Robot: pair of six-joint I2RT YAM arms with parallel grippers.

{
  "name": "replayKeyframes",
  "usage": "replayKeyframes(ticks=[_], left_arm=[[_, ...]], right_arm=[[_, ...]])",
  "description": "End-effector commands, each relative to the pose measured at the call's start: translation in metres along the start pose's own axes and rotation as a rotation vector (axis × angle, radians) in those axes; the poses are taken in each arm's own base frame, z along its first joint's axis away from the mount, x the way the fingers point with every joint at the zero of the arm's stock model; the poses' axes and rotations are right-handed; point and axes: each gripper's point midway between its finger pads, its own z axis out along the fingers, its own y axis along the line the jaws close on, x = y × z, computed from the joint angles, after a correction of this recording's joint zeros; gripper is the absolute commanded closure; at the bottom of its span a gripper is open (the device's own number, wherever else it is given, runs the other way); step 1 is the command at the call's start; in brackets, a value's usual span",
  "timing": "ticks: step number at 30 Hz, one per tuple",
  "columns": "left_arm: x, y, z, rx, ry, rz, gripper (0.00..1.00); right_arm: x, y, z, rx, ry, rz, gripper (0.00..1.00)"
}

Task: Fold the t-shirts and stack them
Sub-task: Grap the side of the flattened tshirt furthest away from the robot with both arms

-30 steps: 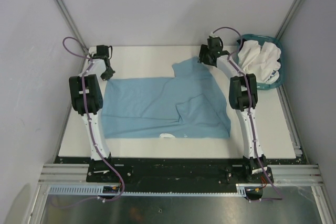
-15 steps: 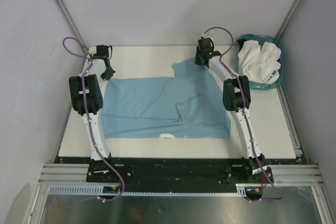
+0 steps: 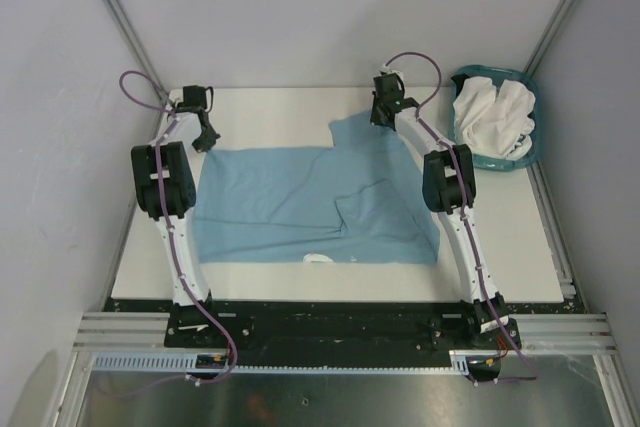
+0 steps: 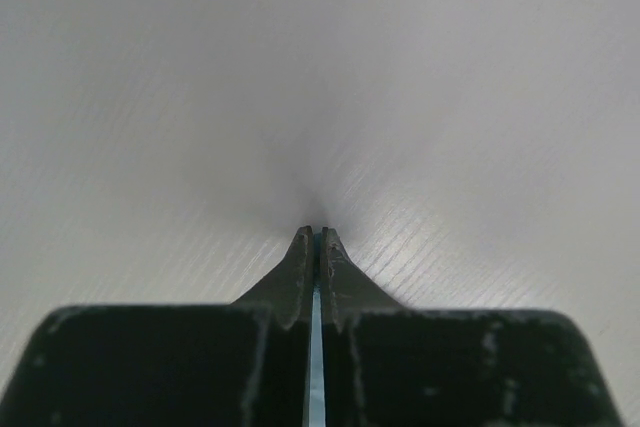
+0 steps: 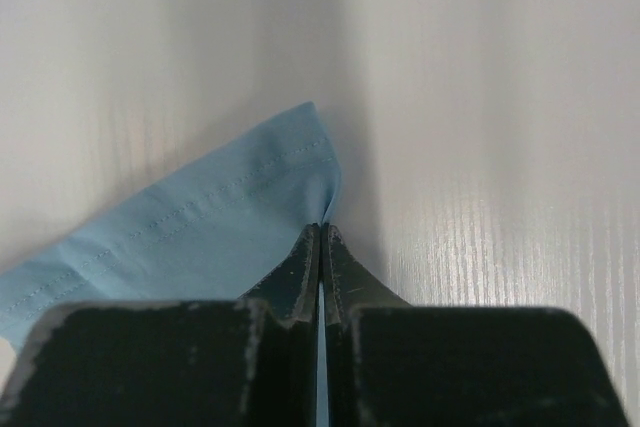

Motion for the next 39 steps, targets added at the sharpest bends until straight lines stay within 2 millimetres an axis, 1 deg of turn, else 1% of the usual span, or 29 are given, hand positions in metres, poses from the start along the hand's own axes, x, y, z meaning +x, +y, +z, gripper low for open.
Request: replayKeyframes(ticks=[1, 6, 10, 14, 19, 21, 25, 29, 32, 34, 39], left_arm=[[-0.019, -0.008, -0.015, 0.052, -0.05, 0.003, 1.0], [-0.031, -0.015, -0.021, 0.083, -0.079, 0.0, 1.0], [-0.042, -0.02, -0.026, 0.102, -0.106, -0.003, 1.0], [-0.052, -0.025, -0.031, 0.124, -0.13, -0.008, 1.0], [-0.063, -0.028, -0.038, 0.147, -0.158, -0.023, 1.0], [-0.067, -0.029, -0.042, 0.162, -0.167, -0.033, 1.0], [-0.072, -0.029, -0.054, 0.2, -0.182, -0.047, 1.0], [-0.071, -0.02, -0.068, 0.216, -0.201, -0.056, 1.0], [-0.065, -0.01, -0.075, 0.215, -0.198, -0.061, 1.0], [-0.057, -0.003, -0.078, 0.209, -0.188, -0.061, 1.0], [-0.034, 0.014, -0.089, 0.2, -0.157, -0.055, 1.0]], right_arm=[[-0.055, -0.006, -0.028, 0.01, -0.112, 0.012, 1.0], [-0.086, -0.007, -0.049, 0.004, -0.18, 0.021, 1.0], [-0.103, -0.009, -0.062, 0.004, -0.216, 0.026, 1.0], [-0.117, -0.012, -0.074, 0.004, -0.242, 0.024, 1.0], [-0.127, -0.016, -0.089, 0.017, -0.254, 0.019, 1.0], [-0.126, -0.018, -0.095, 0.025, -0.246, 0.017, 1.0], [-0.114, -0.023, -0.106, 0.043, -0.209, 0.023, 1.0], [-0.093, -0.025, -0.118, 0.05, -0.16, 0.028, 1.0], [-0.078, -0.025, -0.131, 0.059, -0.131, 0.028, 1.0], [-0.071, -0.025, -0.142, 0.063, -0.115, 0.036, 1.0], [-0.044, -0.027, -0.172, 0.078, -0.069, 0.057, 1.0]])
